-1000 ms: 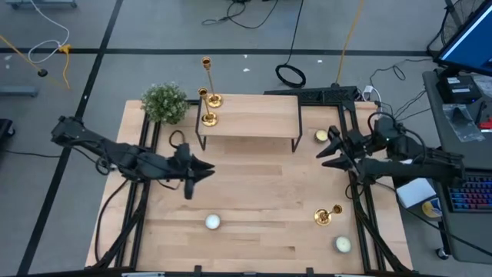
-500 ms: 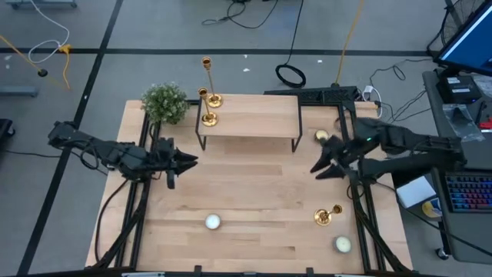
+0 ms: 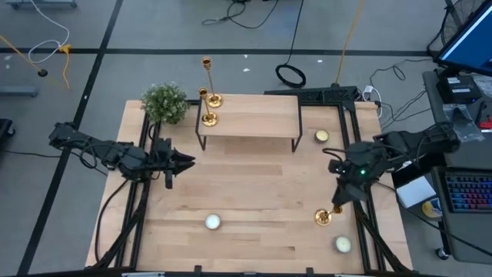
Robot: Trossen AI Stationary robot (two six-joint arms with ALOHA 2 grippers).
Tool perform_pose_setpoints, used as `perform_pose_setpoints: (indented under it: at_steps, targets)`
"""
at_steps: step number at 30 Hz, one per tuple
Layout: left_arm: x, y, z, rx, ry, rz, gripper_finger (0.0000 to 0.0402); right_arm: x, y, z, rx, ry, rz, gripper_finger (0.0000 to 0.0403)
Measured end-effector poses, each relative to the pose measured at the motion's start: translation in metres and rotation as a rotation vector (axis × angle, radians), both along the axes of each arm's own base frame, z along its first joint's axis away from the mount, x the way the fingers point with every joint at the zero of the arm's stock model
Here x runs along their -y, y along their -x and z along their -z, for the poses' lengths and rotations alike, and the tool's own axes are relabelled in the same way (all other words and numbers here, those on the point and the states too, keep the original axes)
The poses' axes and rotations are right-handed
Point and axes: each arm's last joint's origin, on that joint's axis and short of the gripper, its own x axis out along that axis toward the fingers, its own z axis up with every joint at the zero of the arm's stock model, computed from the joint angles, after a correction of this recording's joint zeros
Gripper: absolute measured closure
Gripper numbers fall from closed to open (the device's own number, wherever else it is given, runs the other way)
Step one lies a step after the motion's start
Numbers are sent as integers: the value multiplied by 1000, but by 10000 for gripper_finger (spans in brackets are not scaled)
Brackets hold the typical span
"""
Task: Pick & Place candle stick holders
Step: Put the gold candle holder on the shelf
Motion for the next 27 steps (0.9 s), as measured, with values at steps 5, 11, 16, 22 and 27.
perform_pose_setpoints:
  at_steps: [5,11,16,22,27]
  targets:
    - [0,0,0,-1,-1,0,309,-7,7,0,-105,-63,4,277]
    - [0,0,0,-3,-4,1,309,-11,15,3,-215,-91,12,277]
    - [0,0,0,-2,0,0,309,-8,28,4,-267,-79,11,277]
    - [0,0,1,-7,28,-8,309,-2,46,6,-250,-6,22,277]
    - [0,0,1,-5,36,-9,309,-1,53,9,-210,52,32,277]
